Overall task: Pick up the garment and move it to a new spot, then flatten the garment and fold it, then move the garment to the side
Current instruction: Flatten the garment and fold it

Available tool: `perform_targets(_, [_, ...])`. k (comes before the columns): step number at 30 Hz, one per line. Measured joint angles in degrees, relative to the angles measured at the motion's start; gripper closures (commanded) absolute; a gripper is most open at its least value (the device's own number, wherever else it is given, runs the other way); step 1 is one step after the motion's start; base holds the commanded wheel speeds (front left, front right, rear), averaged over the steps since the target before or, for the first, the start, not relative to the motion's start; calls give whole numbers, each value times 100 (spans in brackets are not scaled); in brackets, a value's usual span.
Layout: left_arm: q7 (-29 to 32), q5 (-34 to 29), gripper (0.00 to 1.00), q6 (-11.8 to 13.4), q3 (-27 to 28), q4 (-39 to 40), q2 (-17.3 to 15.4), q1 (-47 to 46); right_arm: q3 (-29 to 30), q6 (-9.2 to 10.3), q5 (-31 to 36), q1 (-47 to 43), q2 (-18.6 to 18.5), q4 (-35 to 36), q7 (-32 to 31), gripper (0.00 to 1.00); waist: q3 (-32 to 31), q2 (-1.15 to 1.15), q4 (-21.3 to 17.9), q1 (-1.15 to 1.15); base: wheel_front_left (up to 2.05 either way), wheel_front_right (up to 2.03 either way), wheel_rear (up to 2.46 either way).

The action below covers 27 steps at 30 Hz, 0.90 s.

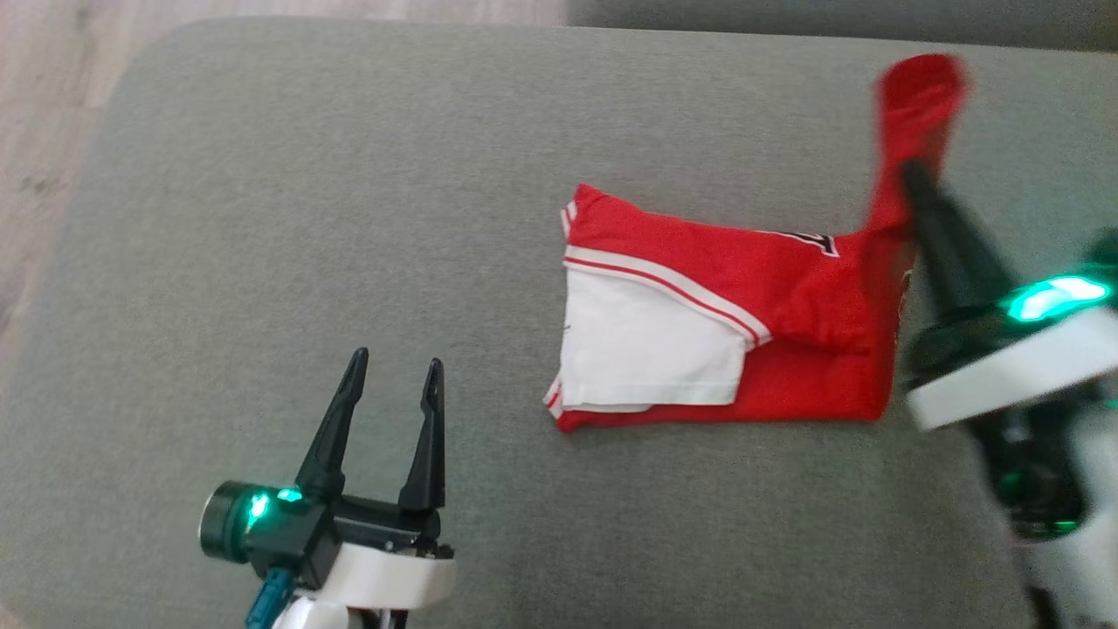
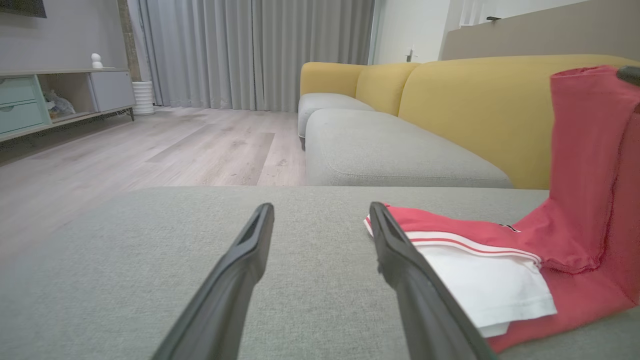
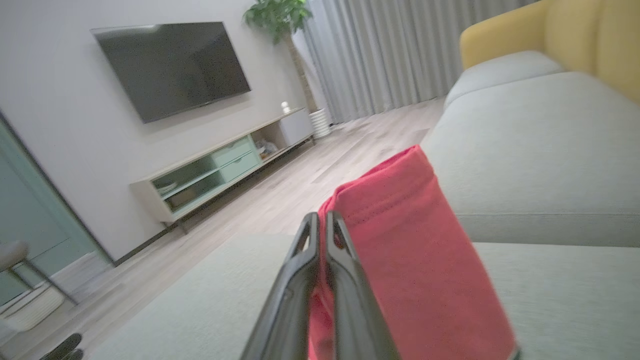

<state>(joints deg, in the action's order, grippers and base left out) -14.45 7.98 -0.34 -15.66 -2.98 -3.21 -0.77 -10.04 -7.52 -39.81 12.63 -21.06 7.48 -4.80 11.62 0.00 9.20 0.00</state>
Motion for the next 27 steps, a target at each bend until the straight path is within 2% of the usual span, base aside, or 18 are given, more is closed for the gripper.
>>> perform_targets(6, [0, 3, 0, -22, -98, -49, 5, 0, -1044, 0, 310, 339, 533, -246, -237, 100, -8, 0, 333, 0, 0, 0, 0])
perform_targets(11, [0, 103, 0, -8, -174, -62, 8, 2, -1769, 0, 549, 431, 790, -921, -417, 100, 16, 0, 563, 0, 0, 0, 0])
perform_targets(12, [0, 111, 0, 1, -187, -63, 8, 2, -1885, 0, 550, 431, 847, -1070, -439, 97, 26, 0, 593, 0, 0, 0, 0])
perform_targets(13, [0, 111, 0, 34, -202, -64, 9, 2, -1976, 0, 550, 430, 915, -1216, -438, 0, 37, 0, 614, 0, 0, 0, 0])
perform_targets(16, [0, 120, 0, 42, -235, -67, 9, 2, -2092, 0, 566, 439, 1134, -1535, -163, 0, 63, 0, 637, 0, 0, 0, 0])
perform_targets(20, [0, 121, 0, 174, -214, -64, 12, 1, -1863, 0, 595, 570, 1389, -1563, 710, 0, 66, 0, 545, 0, 0, 0, 0])
perform_targets(23, [0, 212, 0, 259, -151, -51, 13, 1, -1607, 0, 701, 760, 1311, -1559, 1210, 0, 39, 0, 396, 0, 0, 0, 0])
perform_targets(24, [0, 358, 0, 285, -105, -51, 15, 2, -1333, 0, 773, 754, 1200, -1572, 1537, 0, 0, 0, 271, 0, 0, 0, 0])
perform_targets(27, [0, 411, 0, 341, -20, -67, 18, 8, -902, 0, 955, 534, 959, -1594, 1825, 0, -83, 0, 56, 0, 0, 0, 0])
